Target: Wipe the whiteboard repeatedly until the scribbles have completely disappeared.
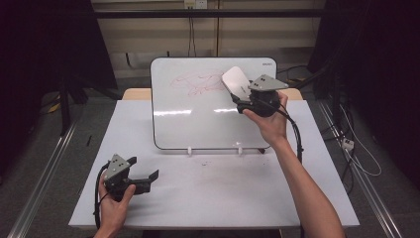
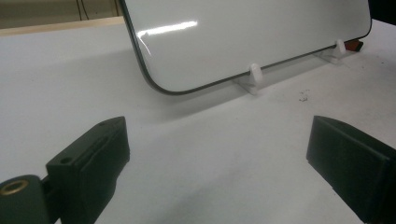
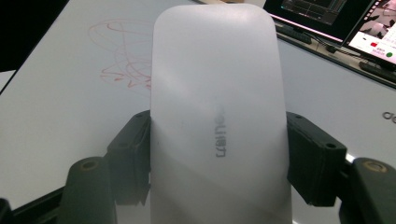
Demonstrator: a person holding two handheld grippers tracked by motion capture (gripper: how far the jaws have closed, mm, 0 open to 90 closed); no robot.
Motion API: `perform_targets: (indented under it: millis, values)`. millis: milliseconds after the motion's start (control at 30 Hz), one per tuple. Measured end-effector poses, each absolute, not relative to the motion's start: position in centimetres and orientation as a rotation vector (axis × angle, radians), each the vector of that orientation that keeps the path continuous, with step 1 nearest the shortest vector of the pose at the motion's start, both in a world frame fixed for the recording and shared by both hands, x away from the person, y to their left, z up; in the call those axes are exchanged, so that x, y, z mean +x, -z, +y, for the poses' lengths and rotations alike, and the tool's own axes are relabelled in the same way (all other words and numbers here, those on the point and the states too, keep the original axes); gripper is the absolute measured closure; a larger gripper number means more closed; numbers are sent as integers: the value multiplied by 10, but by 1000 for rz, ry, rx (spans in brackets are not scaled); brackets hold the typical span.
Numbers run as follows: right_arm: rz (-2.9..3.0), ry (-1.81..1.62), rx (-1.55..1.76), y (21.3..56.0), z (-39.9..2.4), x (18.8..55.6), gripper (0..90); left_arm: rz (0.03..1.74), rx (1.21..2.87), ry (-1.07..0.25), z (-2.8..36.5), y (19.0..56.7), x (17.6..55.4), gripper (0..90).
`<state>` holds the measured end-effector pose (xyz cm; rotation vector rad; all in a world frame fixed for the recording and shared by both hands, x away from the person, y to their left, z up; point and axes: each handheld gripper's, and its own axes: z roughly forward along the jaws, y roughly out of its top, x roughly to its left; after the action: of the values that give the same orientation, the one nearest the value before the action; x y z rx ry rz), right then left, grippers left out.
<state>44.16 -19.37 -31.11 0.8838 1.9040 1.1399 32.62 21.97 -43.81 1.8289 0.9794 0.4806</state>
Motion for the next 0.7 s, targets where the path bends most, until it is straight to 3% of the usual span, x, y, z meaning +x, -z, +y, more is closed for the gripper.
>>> perform_targets:
  millis: [700]
  values:
    - [1918, -1068, 797, 315, -149, 446, 316, 972, 1827, -482, 220, 437, 328, 58]
